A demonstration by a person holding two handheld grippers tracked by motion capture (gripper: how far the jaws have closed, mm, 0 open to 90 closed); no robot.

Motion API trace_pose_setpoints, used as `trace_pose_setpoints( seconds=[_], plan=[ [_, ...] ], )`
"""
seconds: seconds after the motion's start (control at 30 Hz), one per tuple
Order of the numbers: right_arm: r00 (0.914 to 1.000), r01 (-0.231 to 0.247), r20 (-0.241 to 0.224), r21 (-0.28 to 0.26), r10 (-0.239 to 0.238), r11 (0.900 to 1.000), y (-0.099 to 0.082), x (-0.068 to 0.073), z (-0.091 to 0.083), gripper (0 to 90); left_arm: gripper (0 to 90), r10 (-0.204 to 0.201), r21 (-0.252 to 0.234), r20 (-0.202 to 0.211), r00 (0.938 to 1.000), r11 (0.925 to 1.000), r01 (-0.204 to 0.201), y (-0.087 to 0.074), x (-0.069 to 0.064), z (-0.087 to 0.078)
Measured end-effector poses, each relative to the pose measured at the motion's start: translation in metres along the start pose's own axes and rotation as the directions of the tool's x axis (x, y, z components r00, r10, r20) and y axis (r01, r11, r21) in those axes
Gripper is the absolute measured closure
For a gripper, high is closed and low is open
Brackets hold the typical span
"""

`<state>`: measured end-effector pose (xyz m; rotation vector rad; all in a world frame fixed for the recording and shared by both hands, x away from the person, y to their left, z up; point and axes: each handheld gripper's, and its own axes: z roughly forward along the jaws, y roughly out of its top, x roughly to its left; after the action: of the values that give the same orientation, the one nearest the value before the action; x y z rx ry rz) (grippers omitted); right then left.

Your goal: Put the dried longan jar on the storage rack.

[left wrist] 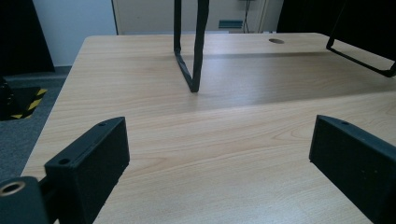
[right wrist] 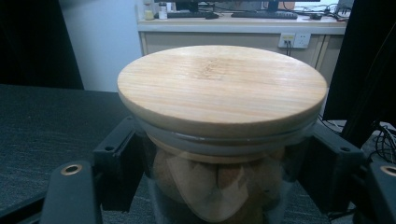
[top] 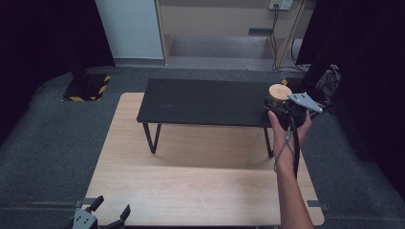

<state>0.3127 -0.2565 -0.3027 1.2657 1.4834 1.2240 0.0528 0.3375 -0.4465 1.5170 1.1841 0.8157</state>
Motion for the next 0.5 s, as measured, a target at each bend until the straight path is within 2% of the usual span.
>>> trace_pose_setpoints(
  seconds=[0.3,0.5],
  plan=[
    [1.0000,-0.002,-0.006,0.001,0.002,1.0000,0.0003,-0.0012,-0.0007,23.9,3.6,0.002,-0.002,0.001,1.0000,1.0000,-0.002,0.0006,0.0018,-0.0007],
    [0.9997,-0.023,-0.005,-0.020,0.022,0.9996,-0.0002,-0.0019,-0.0019,10.0,3.6,0.001,-0.003,0.002,1.0000,1.0000,-0.001,0.0004,0.0024,-0.0018]
  ],
)
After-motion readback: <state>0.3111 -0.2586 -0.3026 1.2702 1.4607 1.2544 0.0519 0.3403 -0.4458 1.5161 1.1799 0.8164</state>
